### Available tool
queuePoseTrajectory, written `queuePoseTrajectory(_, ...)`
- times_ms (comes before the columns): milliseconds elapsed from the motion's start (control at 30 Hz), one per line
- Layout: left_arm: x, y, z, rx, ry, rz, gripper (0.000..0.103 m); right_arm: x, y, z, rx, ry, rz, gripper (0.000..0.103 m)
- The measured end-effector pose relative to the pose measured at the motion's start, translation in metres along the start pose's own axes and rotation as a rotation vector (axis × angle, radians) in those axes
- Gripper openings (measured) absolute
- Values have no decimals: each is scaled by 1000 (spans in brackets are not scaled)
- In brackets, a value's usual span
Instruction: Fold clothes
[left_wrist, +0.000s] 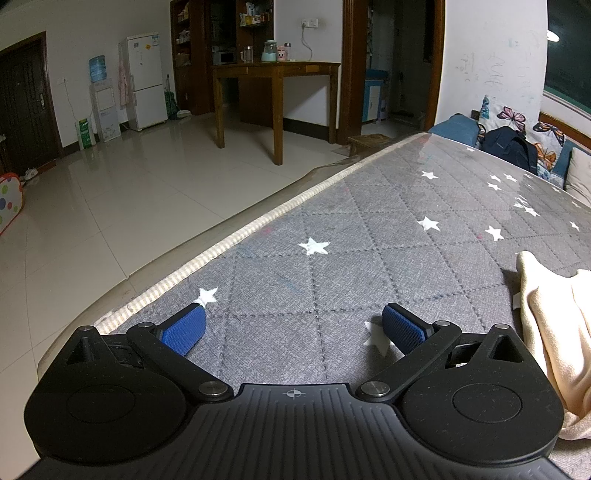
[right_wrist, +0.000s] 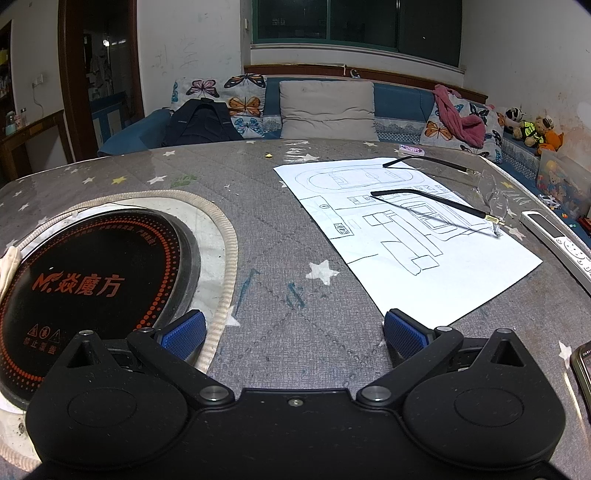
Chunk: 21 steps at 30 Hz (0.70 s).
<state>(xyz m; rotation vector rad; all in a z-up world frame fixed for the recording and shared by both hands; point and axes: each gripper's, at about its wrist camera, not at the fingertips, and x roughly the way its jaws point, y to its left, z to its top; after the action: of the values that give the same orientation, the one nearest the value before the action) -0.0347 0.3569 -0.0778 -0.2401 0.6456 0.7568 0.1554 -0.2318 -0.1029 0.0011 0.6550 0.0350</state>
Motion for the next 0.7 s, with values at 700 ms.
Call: queuePoseTrajectory(700, 0, 0, 0, -1, 2, 1, 103, 1, 1, 0, -3, 1, -2, 103)
